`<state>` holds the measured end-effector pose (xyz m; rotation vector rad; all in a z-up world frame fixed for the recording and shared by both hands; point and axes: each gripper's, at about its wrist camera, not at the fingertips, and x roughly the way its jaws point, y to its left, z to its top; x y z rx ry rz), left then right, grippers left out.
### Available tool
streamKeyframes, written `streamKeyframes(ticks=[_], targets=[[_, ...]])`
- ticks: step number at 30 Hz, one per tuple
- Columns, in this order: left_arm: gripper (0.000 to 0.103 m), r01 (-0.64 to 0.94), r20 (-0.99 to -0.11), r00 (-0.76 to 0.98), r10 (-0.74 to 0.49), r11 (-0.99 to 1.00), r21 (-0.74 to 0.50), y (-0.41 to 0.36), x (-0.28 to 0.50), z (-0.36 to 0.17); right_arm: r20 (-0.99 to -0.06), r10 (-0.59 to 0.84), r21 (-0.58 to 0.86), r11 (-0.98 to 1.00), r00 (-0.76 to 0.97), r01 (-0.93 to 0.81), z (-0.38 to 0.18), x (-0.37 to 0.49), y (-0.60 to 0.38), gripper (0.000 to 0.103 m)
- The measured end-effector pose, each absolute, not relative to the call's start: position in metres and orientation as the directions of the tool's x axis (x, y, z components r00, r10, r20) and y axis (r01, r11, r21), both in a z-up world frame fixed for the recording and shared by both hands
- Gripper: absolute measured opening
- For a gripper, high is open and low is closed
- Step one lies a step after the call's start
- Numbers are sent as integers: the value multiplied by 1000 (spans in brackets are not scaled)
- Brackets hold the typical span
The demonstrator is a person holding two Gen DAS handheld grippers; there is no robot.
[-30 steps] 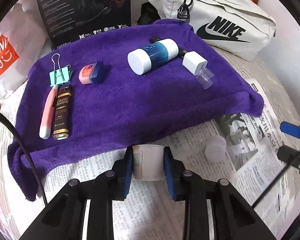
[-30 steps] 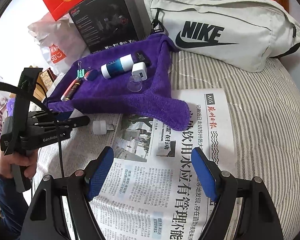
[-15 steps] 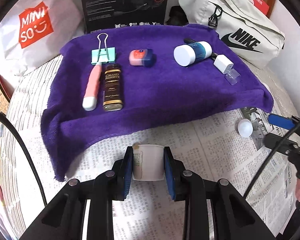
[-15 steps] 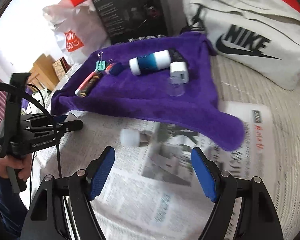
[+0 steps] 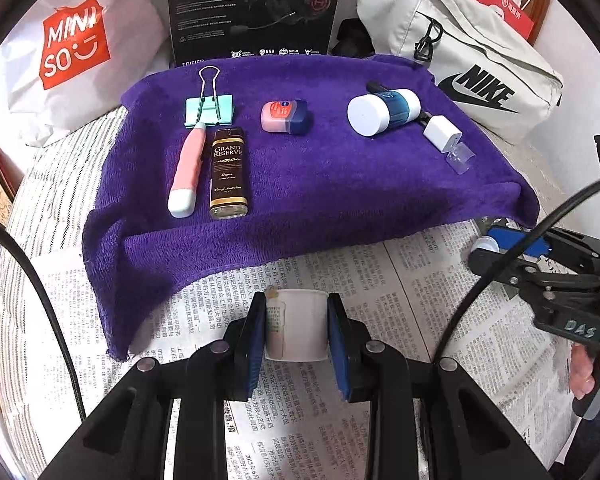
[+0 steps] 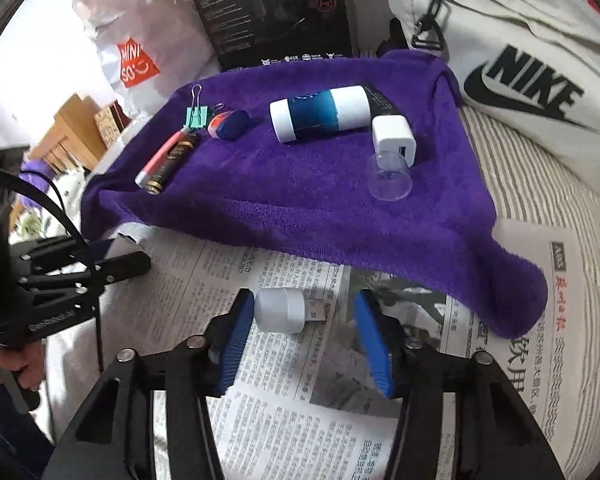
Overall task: Organize rigid objects
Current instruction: 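Grasp the white paper cup with the left gripper while the right grasps the white USB lamp, then carry the paper cup and USB lamp over the purple towel with both grippers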
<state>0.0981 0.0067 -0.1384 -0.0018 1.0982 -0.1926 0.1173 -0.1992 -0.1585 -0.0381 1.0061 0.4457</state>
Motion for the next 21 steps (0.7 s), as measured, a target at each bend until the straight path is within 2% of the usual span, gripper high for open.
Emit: streamKeyframes(ticks=[3,13,21], targets=[[28,160,-880,445,-167,982,-105,8,97,-138,-825,310,111,909,472,-403,-159,114,-190,36],[28,159,-875,452,-174,981,-113,10,94,-138,-840,250,35,911,482,-411,-157,109,-190,36],[28,155,-875,449,-180,980,-123,18,95,-132,-840,257,32,903,479,-429,-155,106,-189,36]])
